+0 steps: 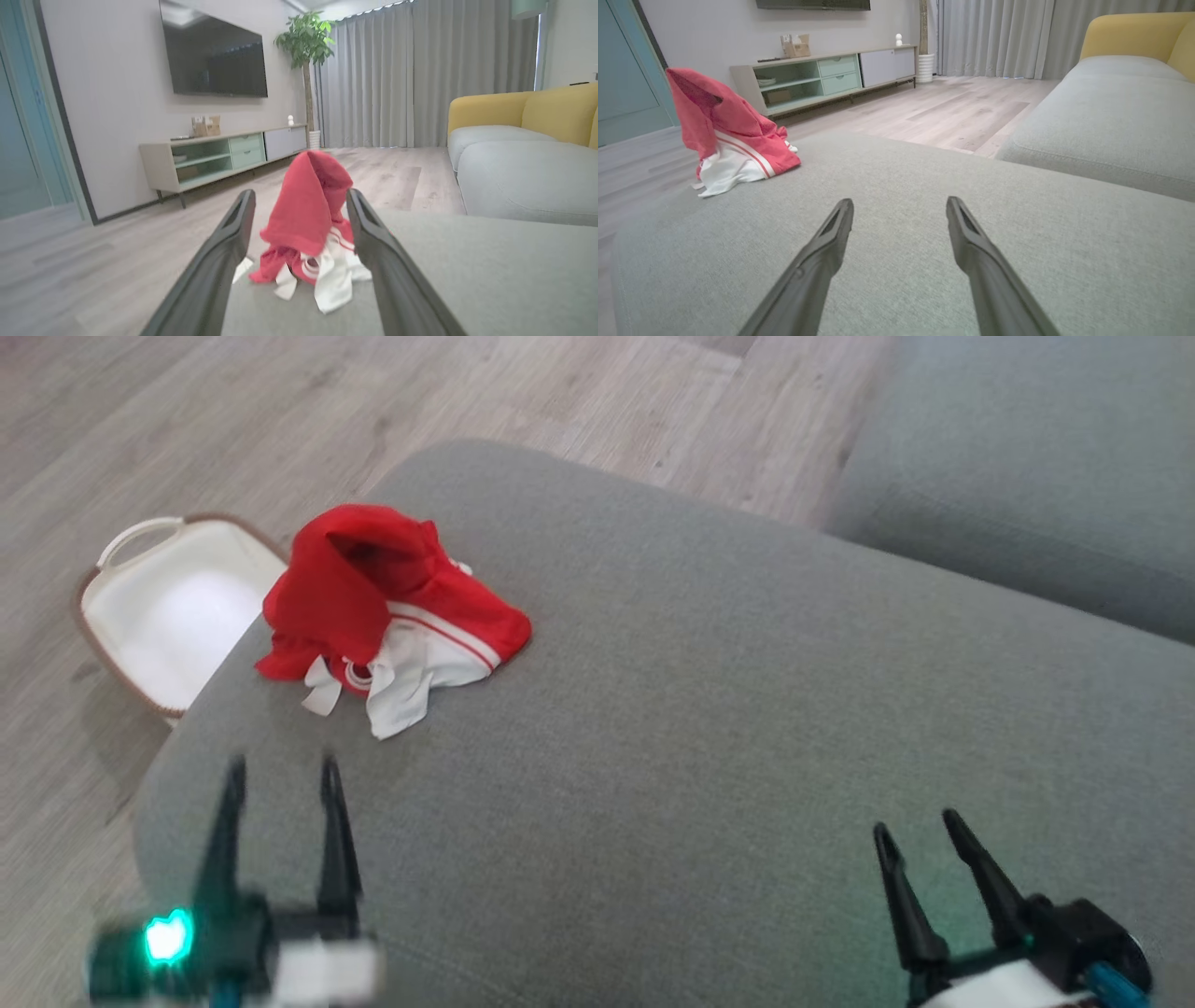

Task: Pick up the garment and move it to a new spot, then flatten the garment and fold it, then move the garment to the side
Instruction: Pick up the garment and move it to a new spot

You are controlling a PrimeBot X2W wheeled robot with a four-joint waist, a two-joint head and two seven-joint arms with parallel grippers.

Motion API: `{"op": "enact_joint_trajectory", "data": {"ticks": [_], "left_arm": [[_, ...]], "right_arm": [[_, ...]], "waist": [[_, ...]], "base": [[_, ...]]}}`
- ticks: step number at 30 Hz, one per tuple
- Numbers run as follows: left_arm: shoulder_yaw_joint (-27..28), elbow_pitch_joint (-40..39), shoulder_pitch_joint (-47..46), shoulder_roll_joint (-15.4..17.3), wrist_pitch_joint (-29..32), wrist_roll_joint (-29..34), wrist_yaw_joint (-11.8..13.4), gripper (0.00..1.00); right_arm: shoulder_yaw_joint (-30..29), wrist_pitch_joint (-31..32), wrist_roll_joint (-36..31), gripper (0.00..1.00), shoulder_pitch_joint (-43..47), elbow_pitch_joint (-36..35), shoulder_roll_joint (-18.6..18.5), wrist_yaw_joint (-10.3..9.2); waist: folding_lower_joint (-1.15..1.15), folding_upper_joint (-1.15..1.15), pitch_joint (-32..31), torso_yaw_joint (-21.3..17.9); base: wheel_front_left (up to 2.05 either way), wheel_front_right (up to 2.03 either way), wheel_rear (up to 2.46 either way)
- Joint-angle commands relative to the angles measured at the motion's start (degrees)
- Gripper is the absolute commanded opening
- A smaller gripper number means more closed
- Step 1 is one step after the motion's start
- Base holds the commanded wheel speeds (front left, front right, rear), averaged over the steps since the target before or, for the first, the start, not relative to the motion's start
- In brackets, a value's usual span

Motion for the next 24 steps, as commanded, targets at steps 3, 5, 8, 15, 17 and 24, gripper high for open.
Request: {"op": "enact_joint_trajectory", "data": {"ticks": [3,5,8,15,17,24], "left_arm": [[2.98,1.78,-13.89,3.08,-0.29,1.73,-1.15,1.00],[3.14,3.01,-16.68,3.39,-0.29,1.85,-1.23,1.00],[3.57,8.17,-24.89,3.91,-0.19,1.84,-1.36,1.00],[5.67,25.03,-42.97,4.34,8.69,0.66,0.17,1.00],[6.32,30.49,-47.27,4.84,10.99,-0.05,0.07,1.00],[11.24,52.21,-58.27,2.89,21.16,-9.45,-4.22,1.00]], "right_arm": [[1.16,-0.78,-0.82,1.00,-0.46,-2.94,-4.18,0.21],[1.32,-0.78,-0.87,1.00,-0.87,-3.20,-5.19,0.21],[1.70,-0.78,-0.88,1.00,-2.36,-3.98,-8.32,0.21],[1.51,-0.78,-0.05,1.00,-4.78,-5.50,-15.02,0.21],[1.59,-0.78,0.18,1.00,-5.42,-6.04,-16.73,0.21],[2.31,-0.78,1.20,1.00,-8.45,-7.93,-22.25,0.21]], "waist": [[-0.01,0.00,4.80,-0.17],[-0.01,0.00,5.93,-0.48],[-0.01,0.00,9.51,-1.44],[-0.01,0.00,15.99,-2.68],[-0.01,0.00,17.83,-3.17],[-0.01,0.00,24.86,-5.09]], "base": [[0.00,0.00,0.00],[0.00,0.00,0.00],[0.00,0.00,0.00],[0.00,0.00,0.00],[0.00,0.00,0.00],[0.00,0.00,0.00]]}}
